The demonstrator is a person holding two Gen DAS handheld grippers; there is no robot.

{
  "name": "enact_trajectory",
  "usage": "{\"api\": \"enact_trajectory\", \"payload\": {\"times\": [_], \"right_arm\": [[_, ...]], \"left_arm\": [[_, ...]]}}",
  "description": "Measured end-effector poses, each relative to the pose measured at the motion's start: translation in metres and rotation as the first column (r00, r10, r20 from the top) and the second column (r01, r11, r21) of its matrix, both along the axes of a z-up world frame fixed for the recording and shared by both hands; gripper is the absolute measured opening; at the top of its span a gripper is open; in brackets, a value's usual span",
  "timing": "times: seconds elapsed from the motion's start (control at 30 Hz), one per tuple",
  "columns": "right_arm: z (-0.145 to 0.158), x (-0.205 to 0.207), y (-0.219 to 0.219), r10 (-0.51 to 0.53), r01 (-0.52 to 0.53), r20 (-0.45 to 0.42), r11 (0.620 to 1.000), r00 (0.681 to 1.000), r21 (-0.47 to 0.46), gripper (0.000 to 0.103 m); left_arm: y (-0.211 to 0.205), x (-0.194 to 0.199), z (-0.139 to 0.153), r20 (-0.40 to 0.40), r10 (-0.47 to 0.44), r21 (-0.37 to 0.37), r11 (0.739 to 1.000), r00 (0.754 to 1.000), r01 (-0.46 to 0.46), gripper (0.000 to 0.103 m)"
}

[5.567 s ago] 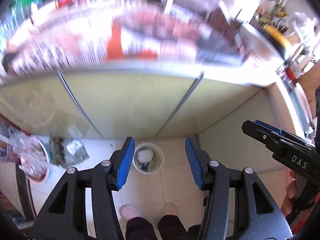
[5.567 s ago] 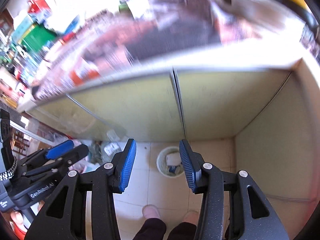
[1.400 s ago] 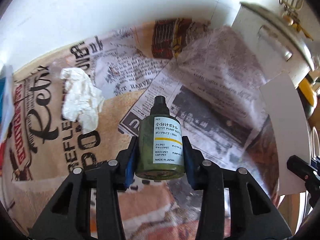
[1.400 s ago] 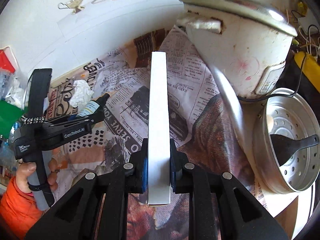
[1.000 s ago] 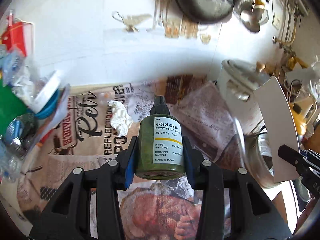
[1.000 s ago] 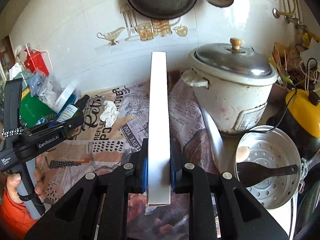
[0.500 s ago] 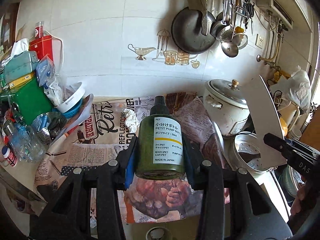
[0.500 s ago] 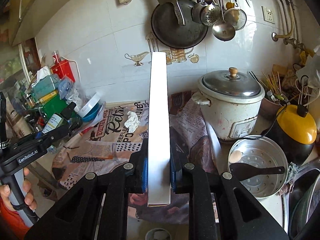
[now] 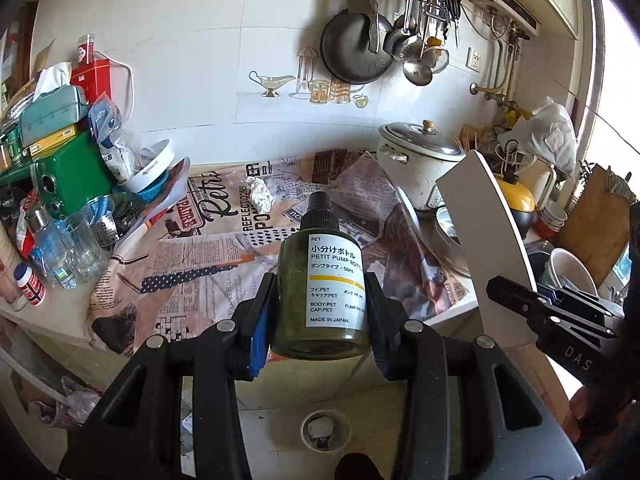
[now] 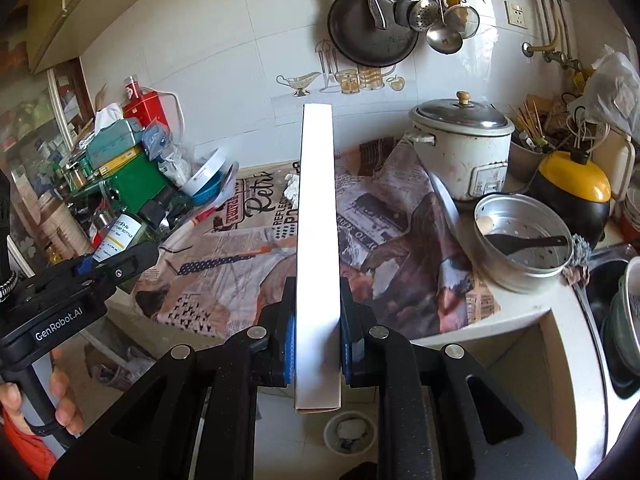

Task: Collect trash

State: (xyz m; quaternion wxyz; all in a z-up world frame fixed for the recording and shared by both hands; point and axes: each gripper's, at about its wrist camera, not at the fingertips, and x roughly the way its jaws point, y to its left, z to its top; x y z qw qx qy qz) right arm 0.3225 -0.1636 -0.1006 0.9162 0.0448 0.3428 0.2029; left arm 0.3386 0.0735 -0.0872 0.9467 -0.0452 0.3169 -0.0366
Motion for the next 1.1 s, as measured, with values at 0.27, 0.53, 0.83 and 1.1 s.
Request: {"api": "enact_trajectory", "payload": {"times": [0.27,0.53,0.83,1.1], "right_arm": [[-0.001,-0.055,0.013,-0.02,0.02,-0.041,1.0,0.999,-0.008,0.016],[-0.03,-0.066,0.016,-0.001,-0.005,-0.127,0.999,0.992,-0.046,0.016],[-0.113,-0.051,-0.003,0.054,-0.071,-0.291,0.996,0.955,-0.048,0.016],[-0.237,-0.028,-0.006,0.095,-0.16,-0.437,0.981,0.894,-0.114,0.016]], "left_arm": [[0.004,-0.044,-0.009,-0.054,-0.054,-0.002,0.999,0.997,0.054,0.041],[0.0,-0.053,-0.051,-0.166,-0.042,-0.043,0.998,0.985,0.036,0.041],[-0.025,-0.036,-0.15,-0.335,0.005,-0.041,0.999,0.942,-0.02,0.041],[-0.034,-0.023,-0.283,-0.465,0.08,-0.086,0.987,0.882,-0.135,0.041]]}}
